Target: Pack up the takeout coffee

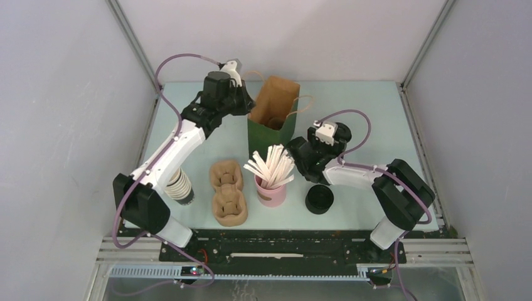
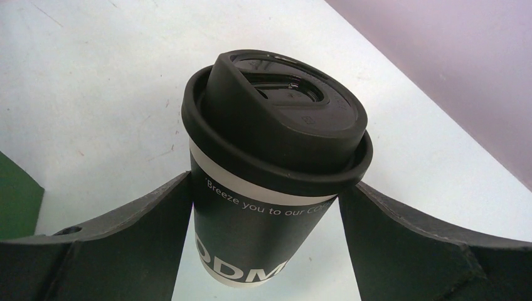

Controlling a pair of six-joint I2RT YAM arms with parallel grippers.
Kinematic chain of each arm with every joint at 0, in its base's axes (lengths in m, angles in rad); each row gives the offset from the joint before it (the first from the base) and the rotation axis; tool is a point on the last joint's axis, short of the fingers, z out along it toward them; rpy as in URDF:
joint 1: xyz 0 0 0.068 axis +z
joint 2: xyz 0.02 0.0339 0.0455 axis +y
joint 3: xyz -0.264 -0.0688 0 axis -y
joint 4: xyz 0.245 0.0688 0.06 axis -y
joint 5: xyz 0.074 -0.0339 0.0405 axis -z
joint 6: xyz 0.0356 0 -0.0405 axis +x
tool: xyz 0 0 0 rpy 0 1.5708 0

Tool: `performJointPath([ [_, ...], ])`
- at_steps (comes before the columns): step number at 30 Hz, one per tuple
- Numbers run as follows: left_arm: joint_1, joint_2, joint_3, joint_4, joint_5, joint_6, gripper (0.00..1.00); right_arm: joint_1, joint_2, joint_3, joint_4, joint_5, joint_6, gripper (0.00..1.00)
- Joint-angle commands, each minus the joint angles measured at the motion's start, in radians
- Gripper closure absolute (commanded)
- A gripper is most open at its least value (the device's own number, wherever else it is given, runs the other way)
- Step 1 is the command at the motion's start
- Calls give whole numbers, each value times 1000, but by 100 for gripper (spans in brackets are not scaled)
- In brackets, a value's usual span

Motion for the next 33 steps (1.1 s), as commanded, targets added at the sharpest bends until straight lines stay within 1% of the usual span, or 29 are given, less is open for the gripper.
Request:
performJointPath([
  [1,38,-2,-12,10,5,24,100,30,53,32,-197,83,274,9],
  [2,46,-4,-20,11,6,20,100,37,74,48,-261,89,335,9],
  [3,53,-4,-25,11,11,15,100,44,96,72,-356,98,441,9],
  [6,70,5,-25,16,35,2,100,62,196,185,-743,116,817,7],
  [7,81,11,-24,18,58,-6,100,68,245,235,-968,131,967,5],
  [8,89,14,-25,23,78,-16,100,75,297,289,-1163,148,1177,4],
  [9,94,14,-27,26,83,-21,100,81,366,349,-1429,167,1430,2],
  [10,96,14,-28,27,83,-22,100,90,434,395,-1594,195,1611,1],
  [12,102,15,-31,30,90,-25,100,107,493,434,-1614,218,1606,0],
  [14,107,14,-33,34,98,-27,100,111,500,420,-1613,199,1671,0],
  [16,108,14,-37,35,101,-24,100,114,488,411,-1613,182,1700,0],
  [21,108,0,-51,48,98,-22,100,113,432,400,-1612,202,1701,0],
  [25,107,0,-49,50,115,-25,100,129,372,428,-1609,142,1650,0],
  [26,107,1,-49,51,115,-23,100,124,355,437,-1598,115,1609,0],
  [27,107,3,-51,52,115,-24,100,119,333,439,-1559,87,1531,0],
  [28,107,6,-52,54,118,-23,100,118,303,435,-1492,61,1414,0],
  [29,107,9,-50,54,121,-24,100,110,262,417,-1353,15,1208,0],
  [30,107,12,-50,54,125,-24,100,93,199,374,-1150,-69,984,0],
  [31,107,14,-50,54,127,-23,100,66,118,291,-931,-164,771,0],
  [32,108,14,-49,54,126,-22,100,30,14,177,-611,-294,592,0],
  [33,108,14,-51,54,126,-20,100,-1,-77,96,-473,-385,500,0],
])
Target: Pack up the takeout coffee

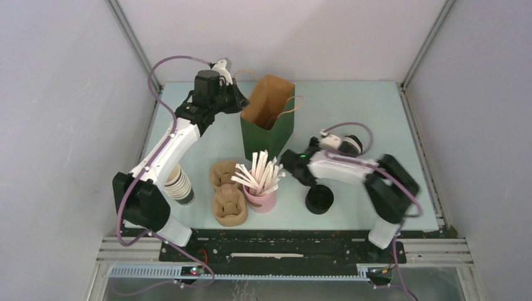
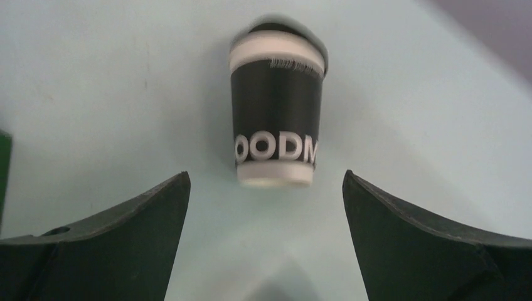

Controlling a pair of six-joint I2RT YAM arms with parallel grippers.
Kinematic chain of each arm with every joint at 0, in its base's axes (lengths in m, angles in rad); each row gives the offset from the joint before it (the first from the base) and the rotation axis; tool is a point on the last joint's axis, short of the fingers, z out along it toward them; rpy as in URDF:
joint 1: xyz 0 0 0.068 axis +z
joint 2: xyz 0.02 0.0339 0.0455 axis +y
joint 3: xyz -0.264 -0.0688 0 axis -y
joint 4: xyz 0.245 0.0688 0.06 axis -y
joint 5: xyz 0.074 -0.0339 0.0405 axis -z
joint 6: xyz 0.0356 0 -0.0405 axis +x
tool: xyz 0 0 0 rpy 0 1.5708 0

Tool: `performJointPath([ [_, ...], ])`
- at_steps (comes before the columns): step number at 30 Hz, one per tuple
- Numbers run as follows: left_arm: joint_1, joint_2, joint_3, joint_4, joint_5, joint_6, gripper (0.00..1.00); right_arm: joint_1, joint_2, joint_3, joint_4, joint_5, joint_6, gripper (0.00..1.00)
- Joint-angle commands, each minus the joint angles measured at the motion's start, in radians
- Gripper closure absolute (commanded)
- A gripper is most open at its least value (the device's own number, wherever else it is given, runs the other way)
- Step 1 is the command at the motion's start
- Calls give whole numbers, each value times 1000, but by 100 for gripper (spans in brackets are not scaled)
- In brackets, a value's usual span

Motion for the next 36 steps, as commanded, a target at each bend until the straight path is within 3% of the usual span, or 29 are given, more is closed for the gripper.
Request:
performJointPath([
  [1,5,2,-23,19,27,-5,100,-109,-370,-282,827,-412,-690,0],
  [3,5,3,-27,22,31,-5,100,-157,-433,-280,849,-513,-755,0],
  [5,6,6,-24,23,34,-2,100,-225,-483,-254,831,-736,-813,1],
  [9,9,3,-25,24,40,0,100,-314,-562,-181,645,-884,-870,0],
  [12,13,11,-24,29,58,-6,100,-491,-590,-148,501,-1102,-898,0],
  [18,13,24,-24,36,82,-17,100,-829,-596,-170,489,-1451,-1077,0],
  [24,14,19,-26,42,94,-19,100,-960,-467,-159,509,-1463,-1178,0],
  [33,14,20,-27,48,107,-24,100,-1007,-403,-165,553,-1575,-1185,0],
  [36,15,19,-27,49,116,-27,100,-1000,-375,-165,541,-1544,-1191,0],
])
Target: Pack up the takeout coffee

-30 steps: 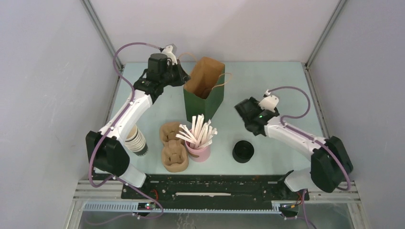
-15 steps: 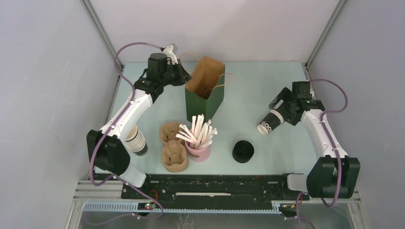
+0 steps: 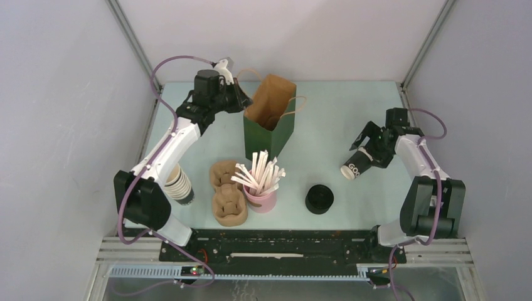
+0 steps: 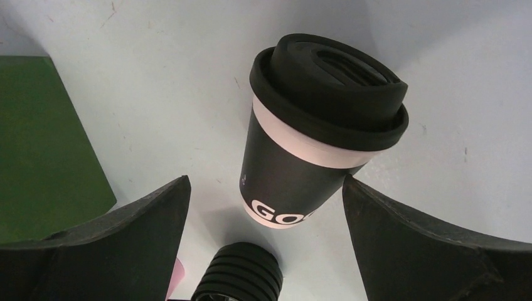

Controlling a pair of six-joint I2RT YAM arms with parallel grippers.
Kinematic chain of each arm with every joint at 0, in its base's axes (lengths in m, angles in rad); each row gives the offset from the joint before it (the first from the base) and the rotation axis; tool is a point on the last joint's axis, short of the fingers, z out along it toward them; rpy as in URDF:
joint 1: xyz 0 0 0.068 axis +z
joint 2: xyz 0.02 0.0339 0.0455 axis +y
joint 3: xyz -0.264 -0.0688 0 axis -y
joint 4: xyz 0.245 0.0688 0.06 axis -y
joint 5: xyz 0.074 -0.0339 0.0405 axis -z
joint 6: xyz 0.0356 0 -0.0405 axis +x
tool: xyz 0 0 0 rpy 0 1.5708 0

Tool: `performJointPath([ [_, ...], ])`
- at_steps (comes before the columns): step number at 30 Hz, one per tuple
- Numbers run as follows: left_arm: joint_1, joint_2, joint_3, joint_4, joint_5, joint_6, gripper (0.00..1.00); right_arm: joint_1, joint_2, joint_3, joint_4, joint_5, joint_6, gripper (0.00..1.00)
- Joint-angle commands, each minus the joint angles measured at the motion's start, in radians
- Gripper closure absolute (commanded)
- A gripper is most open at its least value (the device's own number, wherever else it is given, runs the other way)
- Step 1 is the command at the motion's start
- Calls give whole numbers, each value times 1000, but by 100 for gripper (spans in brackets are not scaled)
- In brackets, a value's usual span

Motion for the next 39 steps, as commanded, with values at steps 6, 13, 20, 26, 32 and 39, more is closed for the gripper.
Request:
performJointPath([
  [6,10,3,-25,14,39,-16,100,18,56,9,-15,100,-40,0],
  [13,10,-4,-29,21,47,-19,100,54,124,10,26,156,-30,1],
  [20,12,-3,-29,26,55,-20,100,124,146,16,35,291,-25,7],
  [26,16,-11,-34,29,56,-21,100,225,91,12,79,417,-3,23],
  [32,18,-16,-36,32,58,-22,100,349,42,-38,220,541,12,31],
  [39,19,-23,-42,40,58,-25,100,598,31,-127,555,825,-79,34],
])
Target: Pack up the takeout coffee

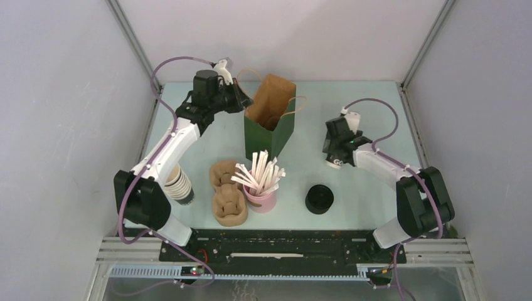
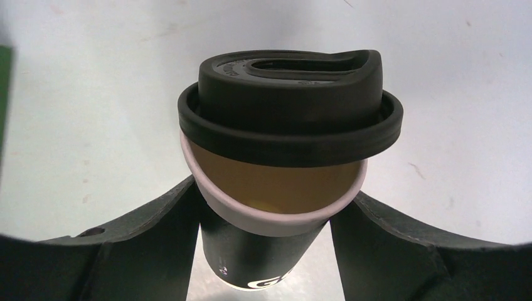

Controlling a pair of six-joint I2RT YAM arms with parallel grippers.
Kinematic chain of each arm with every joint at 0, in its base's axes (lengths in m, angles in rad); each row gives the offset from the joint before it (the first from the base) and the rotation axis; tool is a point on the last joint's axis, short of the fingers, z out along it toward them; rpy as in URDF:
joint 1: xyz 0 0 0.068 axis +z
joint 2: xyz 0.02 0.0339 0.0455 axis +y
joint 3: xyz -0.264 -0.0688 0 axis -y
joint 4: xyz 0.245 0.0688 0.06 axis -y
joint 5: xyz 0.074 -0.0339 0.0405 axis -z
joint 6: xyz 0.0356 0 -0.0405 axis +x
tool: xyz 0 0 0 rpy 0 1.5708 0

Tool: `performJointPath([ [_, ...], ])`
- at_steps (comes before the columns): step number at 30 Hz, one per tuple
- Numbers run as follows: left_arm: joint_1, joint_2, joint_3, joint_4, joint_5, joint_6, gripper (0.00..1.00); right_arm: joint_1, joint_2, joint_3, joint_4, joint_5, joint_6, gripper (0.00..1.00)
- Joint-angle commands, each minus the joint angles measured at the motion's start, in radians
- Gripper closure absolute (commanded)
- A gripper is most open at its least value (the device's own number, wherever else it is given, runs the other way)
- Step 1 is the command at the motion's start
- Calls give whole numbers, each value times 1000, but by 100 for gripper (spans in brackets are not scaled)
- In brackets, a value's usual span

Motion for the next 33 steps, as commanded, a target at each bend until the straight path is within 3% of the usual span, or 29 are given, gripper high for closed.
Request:
performJointPath([
  [1,9,-24,-28,16,18,-10,100,149,-2,-50,327,252,-86,34],
  [6,16,-28,-31,17,16,-10,100,301,133,-66,624,485,-213,33],
  [11,20,-21,-32,22,18,-12,100,394,217,-107,841,554,-357,29],
  [18,26,-25,-36,29,32,-21,100,450,264,-182,956,561,-391,26],
  [33,31,-28,-41,37,38,-26,100,507,236,-286,975,586,-369,12],
])
